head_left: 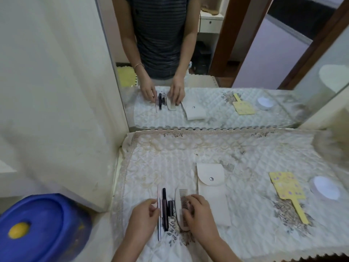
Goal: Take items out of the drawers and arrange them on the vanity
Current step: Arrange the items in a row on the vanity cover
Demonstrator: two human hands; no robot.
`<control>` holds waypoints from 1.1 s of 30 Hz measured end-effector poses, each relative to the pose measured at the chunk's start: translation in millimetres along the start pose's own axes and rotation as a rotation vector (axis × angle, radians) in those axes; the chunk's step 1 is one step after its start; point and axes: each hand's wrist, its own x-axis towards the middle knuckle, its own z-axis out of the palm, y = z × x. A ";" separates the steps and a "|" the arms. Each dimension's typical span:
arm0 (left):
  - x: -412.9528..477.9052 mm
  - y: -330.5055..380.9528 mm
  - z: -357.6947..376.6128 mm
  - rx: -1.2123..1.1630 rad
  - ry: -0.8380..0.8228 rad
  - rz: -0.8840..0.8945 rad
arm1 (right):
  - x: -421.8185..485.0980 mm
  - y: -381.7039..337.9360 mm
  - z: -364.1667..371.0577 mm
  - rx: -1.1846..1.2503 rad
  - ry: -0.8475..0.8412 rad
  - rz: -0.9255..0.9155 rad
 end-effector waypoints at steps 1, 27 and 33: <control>-0.8 1.7 -0.9 0.015 0.005 0.012 | 2.4 4.7 -6.2 -0.005 0.031 -0.009; 18.5 116.0 121.1 0.007 -0.031 -0.126 | 113.5 93.8 -113.2 -0.086 -0.160 -0.355; 5.5 135.0 109.2 -0.299 -0.098 -0.195 | 129.0 67.2 -148.6 0.223 -0.061 -0.227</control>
